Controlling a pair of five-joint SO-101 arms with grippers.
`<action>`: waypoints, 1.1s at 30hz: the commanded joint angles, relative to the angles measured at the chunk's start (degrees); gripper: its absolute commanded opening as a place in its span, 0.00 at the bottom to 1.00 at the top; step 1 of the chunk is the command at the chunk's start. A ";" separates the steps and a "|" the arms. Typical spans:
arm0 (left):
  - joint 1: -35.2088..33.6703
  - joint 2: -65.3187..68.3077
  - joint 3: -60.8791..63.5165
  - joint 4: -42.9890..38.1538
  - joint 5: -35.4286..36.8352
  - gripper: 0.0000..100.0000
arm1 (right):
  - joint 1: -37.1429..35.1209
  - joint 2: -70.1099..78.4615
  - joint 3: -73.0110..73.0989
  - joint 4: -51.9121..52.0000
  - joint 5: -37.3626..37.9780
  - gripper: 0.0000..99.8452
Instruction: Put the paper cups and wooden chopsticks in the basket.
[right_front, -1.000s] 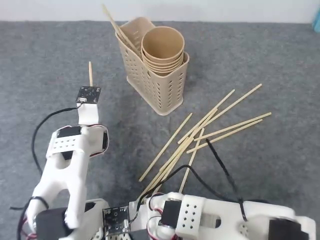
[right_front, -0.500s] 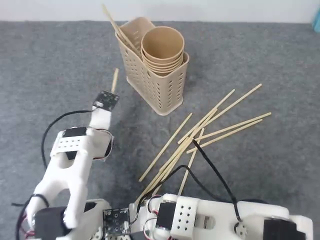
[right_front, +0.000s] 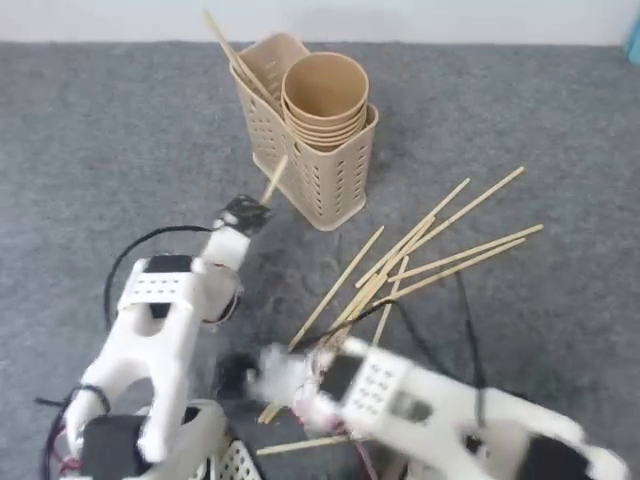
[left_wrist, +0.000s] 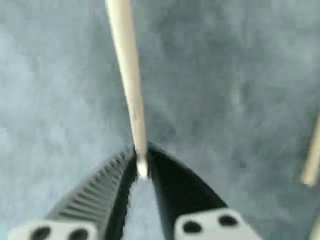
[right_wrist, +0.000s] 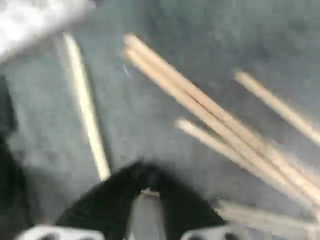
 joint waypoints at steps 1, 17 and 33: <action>2.29 -0.70 -0.22 0.18 -0.62 0.13 | 7.16 -8.31 -3.52 0.40 -4.22 0.01; 1.85 -0.62 0.04 -2.02 5.36 0.11 | 23.43 -35.21 5.54 -3.74 -9.23 0.01; 0.35 -0.70 0.92 -1.85 7.47 0.01 | 29.32 -32.66 5.63 -7.43 -9.76 0.01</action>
